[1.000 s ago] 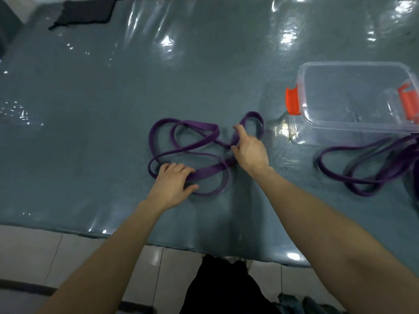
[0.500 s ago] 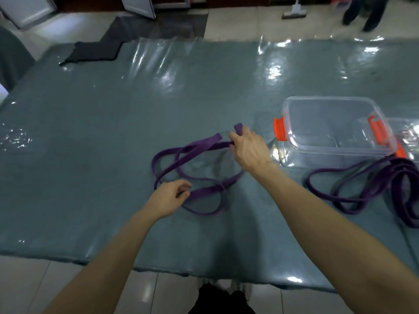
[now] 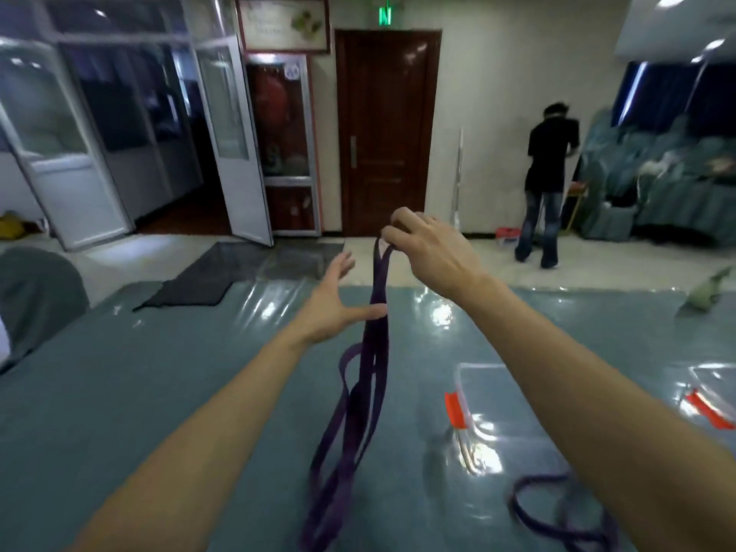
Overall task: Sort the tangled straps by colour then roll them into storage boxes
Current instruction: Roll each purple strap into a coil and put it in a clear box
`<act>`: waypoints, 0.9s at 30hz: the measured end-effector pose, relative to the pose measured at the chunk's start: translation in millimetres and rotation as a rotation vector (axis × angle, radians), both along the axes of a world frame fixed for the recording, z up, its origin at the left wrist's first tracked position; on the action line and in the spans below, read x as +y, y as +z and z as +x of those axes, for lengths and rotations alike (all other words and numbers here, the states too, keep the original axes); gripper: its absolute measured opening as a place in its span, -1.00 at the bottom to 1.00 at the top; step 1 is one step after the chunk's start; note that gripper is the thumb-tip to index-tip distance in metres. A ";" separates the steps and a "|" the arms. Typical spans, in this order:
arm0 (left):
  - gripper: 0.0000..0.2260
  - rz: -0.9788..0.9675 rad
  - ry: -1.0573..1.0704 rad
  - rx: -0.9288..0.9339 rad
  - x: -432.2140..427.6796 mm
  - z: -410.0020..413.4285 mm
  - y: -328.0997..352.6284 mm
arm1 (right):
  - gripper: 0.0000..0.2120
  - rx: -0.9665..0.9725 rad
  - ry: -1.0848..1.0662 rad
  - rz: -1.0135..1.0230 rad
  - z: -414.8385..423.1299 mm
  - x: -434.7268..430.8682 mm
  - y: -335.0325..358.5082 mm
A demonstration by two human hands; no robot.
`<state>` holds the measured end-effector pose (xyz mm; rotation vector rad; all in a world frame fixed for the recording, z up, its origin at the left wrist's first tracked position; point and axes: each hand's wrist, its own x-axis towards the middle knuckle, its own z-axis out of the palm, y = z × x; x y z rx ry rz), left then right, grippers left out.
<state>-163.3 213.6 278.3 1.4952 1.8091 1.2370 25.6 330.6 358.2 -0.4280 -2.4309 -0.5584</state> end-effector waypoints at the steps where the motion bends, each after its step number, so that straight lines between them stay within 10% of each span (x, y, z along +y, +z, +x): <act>1: 0.10 0.015 -0.041 -0.034 7.3 -0.2 29.4 | -0.65 0.025 0.019 0.022 -1.8 -4.0 25.1; 8: -0.88 0.389 -0.080 -0.123 16.4 -19.9 196.6 | -0.83 0.430 0.181 -0.089 -14.7 -23.8 173.4; 13: -0.83 0.400 0.086 0.380 0.0 -31.1 243.2 | -0.49 0.774 0.461 -0.896 -21.9 -35.3 184.7; 17: -0.68 0.324 0.057 0.394 -13.0 -40.8 246.0 | -0.60 0.777 0.690 -1.425 -24.1 -39.6 179.4; 27: -0.84 0.174 -0.094 0.449 -38.6 -61.4 222.7 | -0.96 0.798 0.533 -1.549 -34.1 -39.1 170.4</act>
